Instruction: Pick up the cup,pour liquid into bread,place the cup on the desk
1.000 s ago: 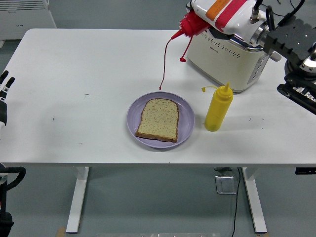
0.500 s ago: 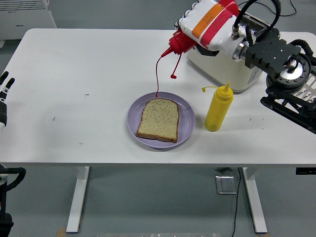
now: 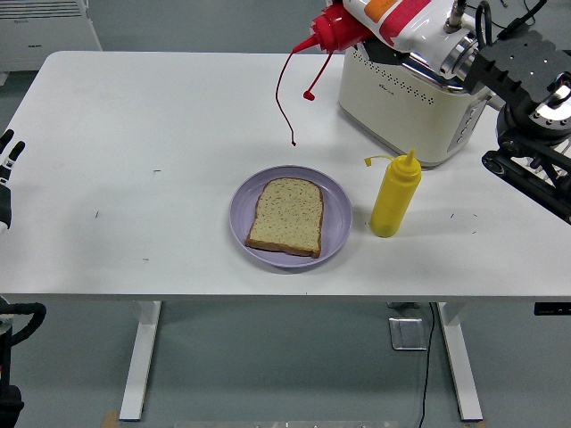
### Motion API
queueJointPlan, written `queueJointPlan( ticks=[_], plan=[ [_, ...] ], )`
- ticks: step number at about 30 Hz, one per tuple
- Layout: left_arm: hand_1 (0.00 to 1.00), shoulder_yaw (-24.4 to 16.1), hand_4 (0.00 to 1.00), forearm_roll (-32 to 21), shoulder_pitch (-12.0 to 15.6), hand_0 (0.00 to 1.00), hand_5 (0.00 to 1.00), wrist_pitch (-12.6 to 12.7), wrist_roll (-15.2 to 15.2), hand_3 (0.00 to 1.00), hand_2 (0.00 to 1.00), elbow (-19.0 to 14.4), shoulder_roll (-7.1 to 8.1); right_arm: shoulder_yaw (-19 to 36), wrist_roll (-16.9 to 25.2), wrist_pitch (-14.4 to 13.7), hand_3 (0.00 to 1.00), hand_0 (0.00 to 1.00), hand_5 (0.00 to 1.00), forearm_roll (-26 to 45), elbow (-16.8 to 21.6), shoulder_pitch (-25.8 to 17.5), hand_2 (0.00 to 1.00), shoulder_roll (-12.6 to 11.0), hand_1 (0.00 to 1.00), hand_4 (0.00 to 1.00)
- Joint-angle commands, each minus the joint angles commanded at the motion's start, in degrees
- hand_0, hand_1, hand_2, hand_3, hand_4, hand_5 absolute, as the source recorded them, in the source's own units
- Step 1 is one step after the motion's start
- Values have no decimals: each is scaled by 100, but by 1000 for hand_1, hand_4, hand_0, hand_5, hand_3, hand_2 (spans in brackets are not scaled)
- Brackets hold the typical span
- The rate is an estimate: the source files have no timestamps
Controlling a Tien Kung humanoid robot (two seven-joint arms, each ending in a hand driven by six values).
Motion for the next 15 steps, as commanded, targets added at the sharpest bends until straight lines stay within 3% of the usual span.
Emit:
queueJointPlan(
  ticks=[2,5,10,15],
  plan=[
    [764,4,674,0,-1,720,998,0,1,722,812,1,0,169,-19,34,421,134,246,447,59,-38,368,-6,219,438],
    [764,13,673,0,7,719,998,5,5,722,812,3,-3,706,-19,411,423,134,245,1192,208,-320,369,-56,221,438],
    [764,21,671,2,16,719,998,7,5,722,812,3,-6,1408,93,769,428,135,250,2384,228,-783,370,-105,222,440],
    [764,49,671,4,24,719,998,6,6,723,812,21,-17,2114,28,737,430,137,262,3575,197,-1283,371,-73,226,442]
  ],
)
